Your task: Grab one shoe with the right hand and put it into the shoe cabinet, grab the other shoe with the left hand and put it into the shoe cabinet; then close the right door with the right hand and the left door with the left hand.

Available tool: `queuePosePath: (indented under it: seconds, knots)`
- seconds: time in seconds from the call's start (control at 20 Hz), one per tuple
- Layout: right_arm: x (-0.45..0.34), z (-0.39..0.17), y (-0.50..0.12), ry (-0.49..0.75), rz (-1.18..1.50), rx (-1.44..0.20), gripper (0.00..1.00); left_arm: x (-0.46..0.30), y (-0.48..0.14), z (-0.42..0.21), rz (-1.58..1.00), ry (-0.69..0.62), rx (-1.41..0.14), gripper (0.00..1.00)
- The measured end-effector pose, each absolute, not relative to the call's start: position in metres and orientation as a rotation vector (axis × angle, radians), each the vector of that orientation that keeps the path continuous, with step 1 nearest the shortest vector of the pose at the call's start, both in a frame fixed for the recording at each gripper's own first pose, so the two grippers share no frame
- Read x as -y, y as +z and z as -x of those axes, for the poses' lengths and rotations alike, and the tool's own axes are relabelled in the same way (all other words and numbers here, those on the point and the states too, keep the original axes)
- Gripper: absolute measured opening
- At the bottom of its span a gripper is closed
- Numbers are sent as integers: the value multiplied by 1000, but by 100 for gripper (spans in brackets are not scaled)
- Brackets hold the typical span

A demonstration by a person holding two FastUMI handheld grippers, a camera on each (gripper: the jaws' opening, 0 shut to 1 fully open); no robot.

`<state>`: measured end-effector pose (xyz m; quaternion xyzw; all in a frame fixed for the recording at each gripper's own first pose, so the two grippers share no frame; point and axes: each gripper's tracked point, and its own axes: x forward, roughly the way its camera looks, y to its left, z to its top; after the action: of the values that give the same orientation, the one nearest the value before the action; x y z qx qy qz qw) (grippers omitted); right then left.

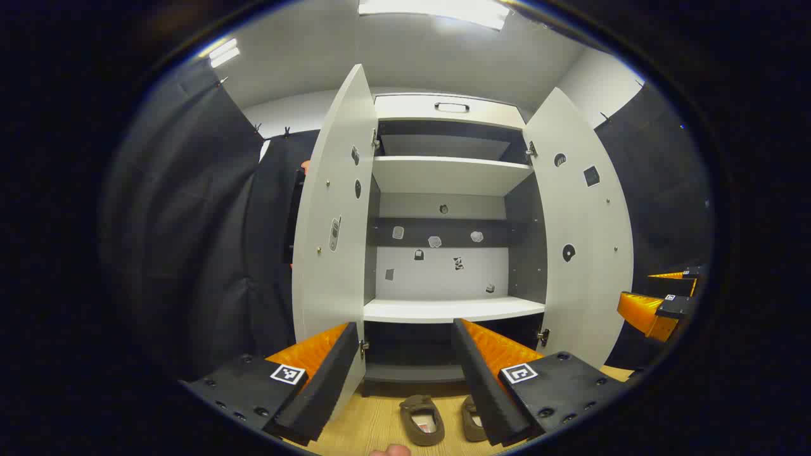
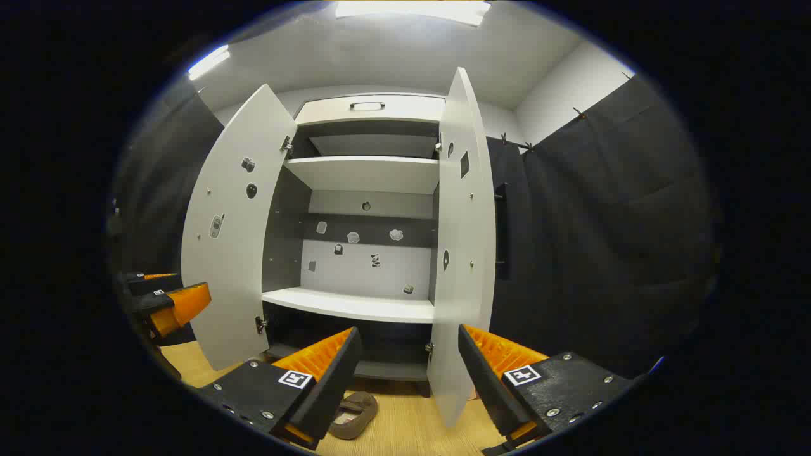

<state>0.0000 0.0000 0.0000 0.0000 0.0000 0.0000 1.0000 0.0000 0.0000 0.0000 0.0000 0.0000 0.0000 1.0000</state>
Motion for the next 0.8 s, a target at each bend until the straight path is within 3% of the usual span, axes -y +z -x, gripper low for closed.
queuePosePath:
  seconds: [0.3,0.35,0.8]
  knots:
    - [-3,-1,0,3,-9,-2,97,1,1,0,-2,-2,2,96]
    - [-4,-1,0,5,-8,0,94,1,2,1,-2,-5,4,99]
    - [-4,-1,3,1,1,7,94,0,4,-2,0,-8,12,96]
